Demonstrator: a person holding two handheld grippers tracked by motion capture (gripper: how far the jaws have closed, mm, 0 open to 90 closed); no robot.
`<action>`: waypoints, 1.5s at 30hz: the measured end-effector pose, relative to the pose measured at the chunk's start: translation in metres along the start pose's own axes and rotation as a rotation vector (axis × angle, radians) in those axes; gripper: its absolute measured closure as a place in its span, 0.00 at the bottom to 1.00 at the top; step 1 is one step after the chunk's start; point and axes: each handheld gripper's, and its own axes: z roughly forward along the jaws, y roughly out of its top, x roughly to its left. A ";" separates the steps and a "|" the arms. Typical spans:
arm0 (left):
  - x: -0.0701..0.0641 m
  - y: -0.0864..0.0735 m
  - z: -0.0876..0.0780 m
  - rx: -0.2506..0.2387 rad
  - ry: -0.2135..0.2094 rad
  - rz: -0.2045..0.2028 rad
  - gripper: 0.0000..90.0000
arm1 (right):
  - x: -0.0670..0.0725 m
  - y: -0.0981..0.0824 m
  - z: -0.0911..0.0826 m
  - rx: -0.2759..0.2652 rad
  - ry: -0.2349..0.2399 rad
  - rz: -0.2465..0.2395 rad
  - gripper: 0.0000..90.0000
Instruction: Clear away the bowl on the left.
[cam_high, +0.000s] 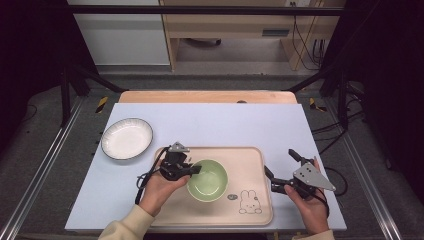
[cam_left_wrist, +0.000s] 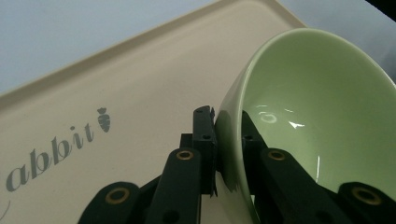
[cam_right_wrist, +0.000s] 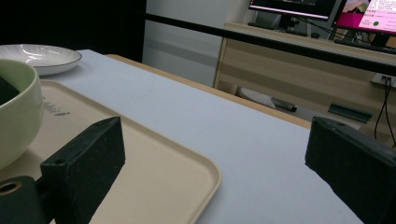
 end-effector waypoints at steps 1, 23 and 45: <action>0.000 0.000 0.001 0.001 -0.002 -0.007 0.92 | 0.000 0.000 0.000 0.000 0.000 0.001 0.05; 0.010 -0.003 0.014 0.057 -0.008 -0.058 0.91 | 0.002 0.000 0.001 -0.001 0.010 0.000 0.06; 0.015 0.006 0.017 0.090 0.005 -0.054 0.91 | 0.002 0.000 0.000 0.004 0.017 -0.003 0.06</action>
